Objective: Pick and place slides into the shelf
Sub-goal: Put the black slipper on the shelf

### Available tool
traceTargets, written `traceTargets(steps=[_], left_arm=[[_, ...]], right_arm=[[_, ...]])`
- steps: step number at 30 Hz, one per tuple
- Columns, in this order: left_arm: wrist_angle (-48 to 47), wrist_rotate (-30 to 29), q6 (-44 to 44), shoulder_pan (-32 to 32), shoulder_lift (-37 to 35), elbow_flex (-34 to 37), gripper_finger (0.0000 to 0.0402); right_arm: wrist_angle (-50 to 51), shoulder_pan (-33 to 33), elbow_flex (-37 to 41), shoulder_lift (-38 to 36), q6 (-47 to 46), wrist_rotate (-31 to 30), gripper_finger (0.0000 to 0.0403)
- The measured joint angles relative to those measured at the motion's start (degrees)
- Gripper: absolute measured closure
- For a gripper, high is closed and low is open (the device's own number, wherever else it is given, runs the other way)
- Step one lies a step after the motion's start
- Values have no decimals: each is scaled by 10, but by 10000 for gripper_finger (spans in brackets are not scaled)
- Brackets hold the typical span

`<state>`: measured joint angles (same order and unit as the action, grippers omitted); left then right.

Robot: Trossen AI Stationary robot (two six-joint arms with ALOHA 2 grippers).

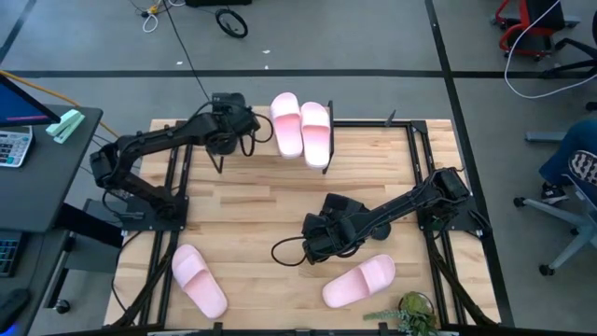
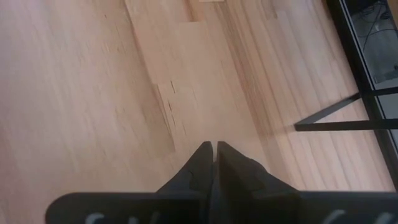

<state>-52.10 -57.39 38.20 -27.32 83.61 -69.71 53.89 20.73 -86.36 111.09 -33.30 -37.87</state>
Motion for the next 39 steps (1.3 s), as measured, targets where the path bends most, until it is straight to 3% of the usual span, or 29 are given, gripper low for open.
traceTargets(steps=[5,10,15,18,21,23,25,29,36,39], left_arm=[[-51,-26,-25,18,0,-44,241],[-152,-17,-147,56,0,-115,237],[-248,108,-337,117,0,-205,237],[-250,190,-429,157,0,-247,242],[-233,250,-456,195,0,-268,249],[-218,274,-470,219,0,-268,255],[-210,281,-481,244,0,-265,260],[-205,283,-481,284,0,-253,269],[-210,282,-481,323,0,-245,281],[-210,282,-480,329,0,-245,285]], right_arm=[[0,0,0,0,0,0,373],[1,0,0,0,6,3,373],[71,26,6,-1,19,141,382],[159,60,6,-1,1,156,387],[267,96,8,-1,-10,181,389],[288,119,19,-2,6,200,389],[285,138,36,-2,60,175,388],[226,149,90,-1,130,59,375],[222,97,153,-3,96,60,334],[209,73,156,-2,124,33,318]])
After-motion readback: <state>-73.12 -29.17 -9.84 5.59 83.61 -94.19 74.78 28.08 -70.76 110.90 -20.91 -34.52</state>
